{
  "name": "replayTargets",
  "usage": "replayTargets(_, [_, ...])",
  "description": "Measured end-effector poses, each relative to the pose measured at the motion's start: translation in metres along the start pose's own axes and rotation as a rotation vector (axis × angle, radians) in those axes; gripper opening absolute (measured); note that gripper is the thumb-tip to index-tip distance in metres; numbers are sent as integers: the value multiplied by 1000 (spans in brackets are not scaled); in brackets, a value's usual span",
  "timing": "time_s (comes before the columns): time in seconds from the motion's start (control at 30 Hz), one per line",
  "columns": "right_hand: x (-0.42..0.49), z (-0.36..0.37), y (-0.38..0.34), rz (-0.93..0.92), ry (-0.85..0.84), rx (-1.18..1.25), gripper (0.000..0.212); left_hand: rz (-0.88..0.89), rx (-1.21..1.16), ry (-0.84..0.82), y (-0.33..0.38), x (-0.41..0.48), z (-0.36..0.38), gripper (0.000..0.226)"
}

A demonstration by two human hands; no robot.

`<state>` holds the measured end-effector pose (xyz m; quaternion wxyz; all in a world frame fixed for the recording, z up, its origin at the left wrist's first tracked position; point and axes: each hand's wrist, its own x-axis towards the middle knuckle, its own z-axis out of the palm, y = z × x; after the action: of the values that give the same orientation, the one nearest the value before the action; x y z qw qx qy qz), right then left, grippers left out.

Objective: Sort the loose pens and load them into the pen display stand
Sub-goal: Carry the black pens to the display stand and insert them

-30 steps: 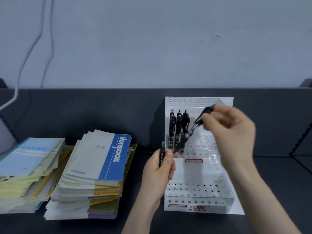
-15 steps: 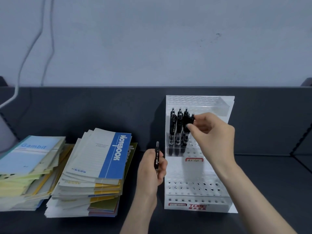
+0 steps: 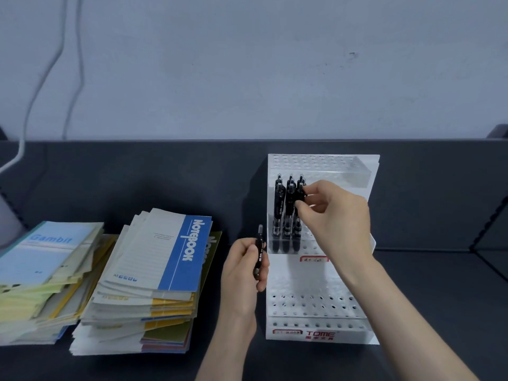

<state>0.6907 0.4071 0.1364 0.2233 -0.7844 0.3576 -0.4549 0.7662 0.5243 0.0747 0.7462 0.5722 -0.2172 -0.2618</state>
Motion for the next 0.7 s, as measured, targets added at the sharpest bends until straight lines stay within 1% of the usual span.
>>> replayTargets(0.13, [-4,2,2,-5,31,3,14,16,6,-5,0,-2,0,19])
replayTargets(0.3, [-13,7,8,-45,107,63,20,50,28,-13,-2,-4,2,24])
replayTargets(0.37, [-15,5,11,-24,115,116,22,71,53,-19,-1,-6,2,25])
replayTargets(0.43, [-24,-1,12,22,127,220,21,103,55,-23,0,-7,1,24])
replayTargets(0.5, [-36,-5,11,78,56,329,15,131,49,-22,1,-6,3,20])
replayTargets(0.6, [-51,-3,9,171,-158,419,15,144,48,-48,-1,-5,10,15])
replayTargets(0.63, [-53,-2,10,187,-182,420,15,143,50,-67,-2,-6,12,15])
replayTargets(0.7, [-52,-3,11,205,-168,425,16,146,67,-107,-4,-6,14,15])
